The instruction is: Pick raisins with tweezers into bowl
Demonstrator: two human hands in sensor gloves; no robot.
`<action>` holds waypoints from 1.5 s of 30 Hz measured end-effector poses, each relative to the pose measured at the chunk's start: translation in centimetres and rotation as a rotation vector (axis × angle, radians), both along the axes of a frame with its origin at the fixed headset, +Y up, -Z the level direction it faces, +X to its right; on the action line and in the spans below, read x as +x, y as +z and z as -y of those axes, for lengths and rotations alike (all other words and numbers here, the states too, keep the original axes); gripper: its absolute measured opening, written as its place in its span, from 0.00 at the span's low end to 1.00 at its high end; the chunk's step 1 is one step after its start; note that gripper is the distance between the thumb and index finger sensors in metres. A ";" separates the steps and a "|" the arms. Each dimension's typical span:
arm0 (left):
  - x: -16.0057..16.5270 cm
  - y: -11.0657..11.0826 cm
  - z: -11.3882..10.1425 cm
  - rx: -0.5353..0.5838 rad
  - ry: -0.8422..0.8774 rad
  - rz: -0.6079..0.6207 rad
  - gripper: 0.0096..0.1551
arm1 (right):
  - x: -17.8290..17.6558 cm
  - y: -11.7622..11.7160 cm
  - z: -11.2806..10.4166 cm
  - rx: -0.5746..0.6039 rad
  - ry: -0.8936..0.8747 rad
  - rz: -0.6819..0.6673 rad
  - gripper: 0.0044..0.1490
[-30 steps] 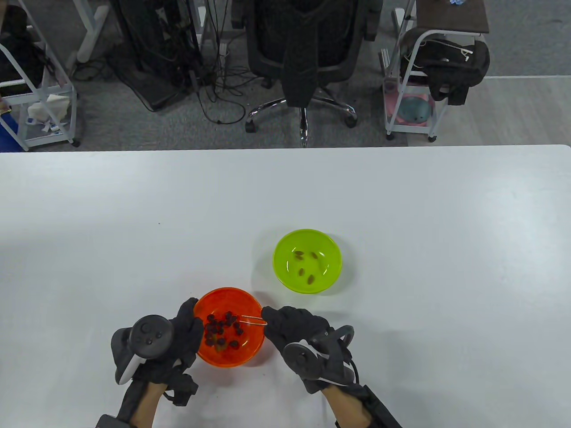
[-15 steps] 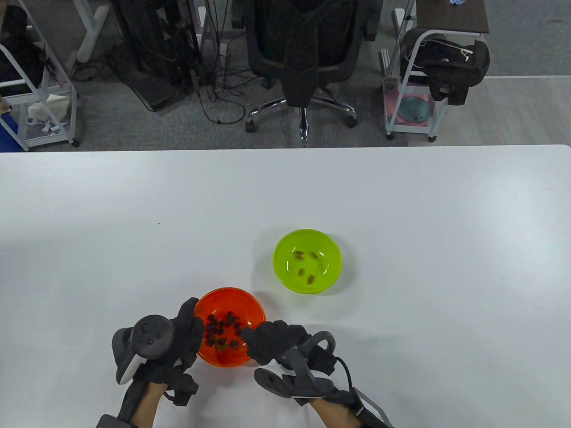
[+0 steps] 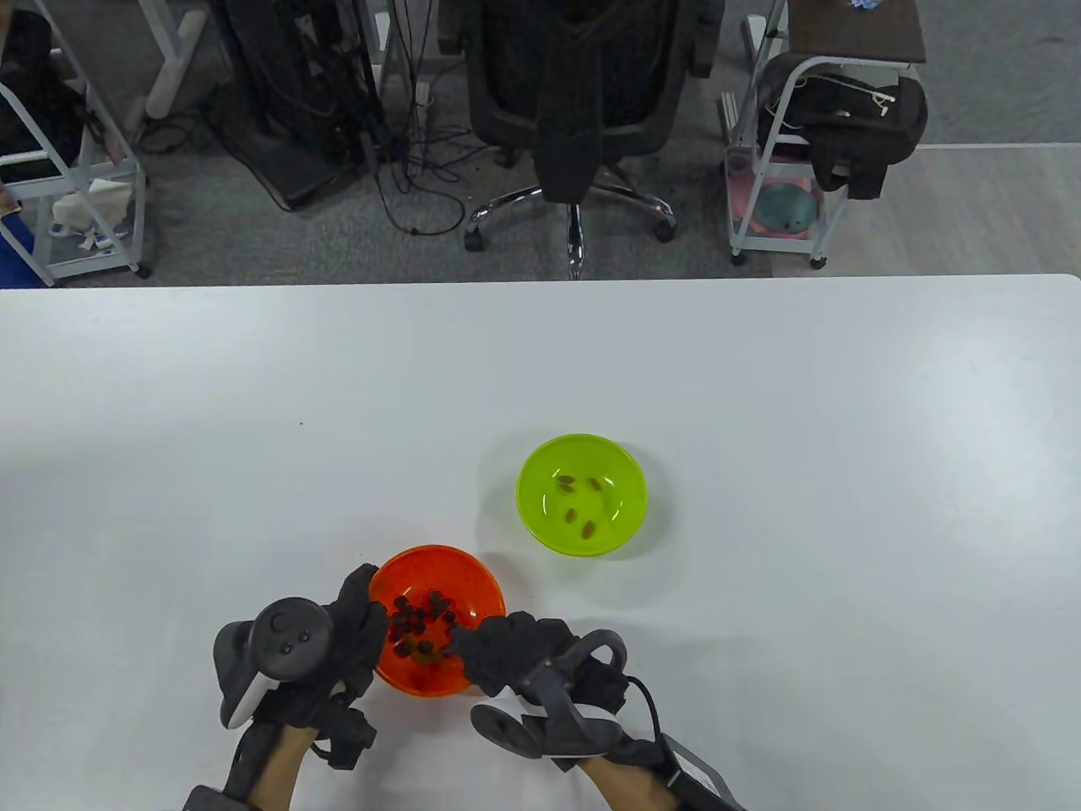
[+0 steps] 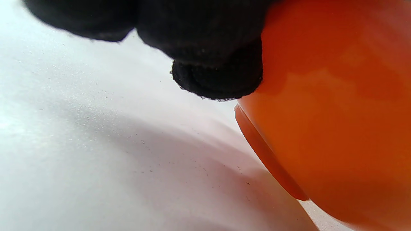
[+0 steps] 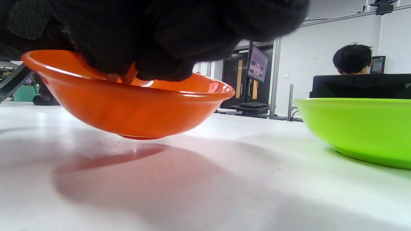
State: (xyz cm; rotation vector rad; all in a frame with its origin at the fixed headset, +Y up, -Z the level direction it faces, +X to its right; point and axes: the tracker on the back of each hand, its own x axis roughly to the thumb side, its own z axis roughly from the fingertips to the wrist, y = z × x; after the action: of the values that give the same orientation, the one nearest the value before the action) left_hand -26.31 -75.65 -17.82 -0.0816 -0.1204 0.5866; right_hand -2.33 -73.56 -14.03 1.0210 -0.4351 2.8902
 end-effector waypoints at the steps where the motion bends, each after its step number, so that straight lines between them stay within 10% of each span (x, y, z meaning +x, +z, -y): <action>1: 0.0 0.0 0.0 0.000 0.000 -0.001 0.32 | 0.0 0.0 0.0 0.000 -0.002 -0.002 0.24; 12: -0.3 0.0 -0.1 -0.006 0.009 -0.015 0.32 | 2.5 -0.3 -1.1 0.012 -0.135 0.059 0.24; 33: -0.5 0.0 -0.2 -0.005 0.015 -0.012 0.32 | 13.8 -5.7 0.5 -0.076 -0.389 0.620 0.24; 45: -0.5 0.0 -0.2 -0.003 0.015 -0.012 0.32 | 12.6 -5.2 0.2 -0.041 -0.411 0.586 0.26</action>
State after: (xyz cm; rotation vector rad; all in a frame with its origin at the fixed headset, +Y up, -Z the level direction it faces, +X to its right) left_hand -26.81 -75.44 -17.79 -0.0802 -0.1082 0.6020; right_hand 10.28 -73.81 -19.22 0.0352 -0.5255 2.7392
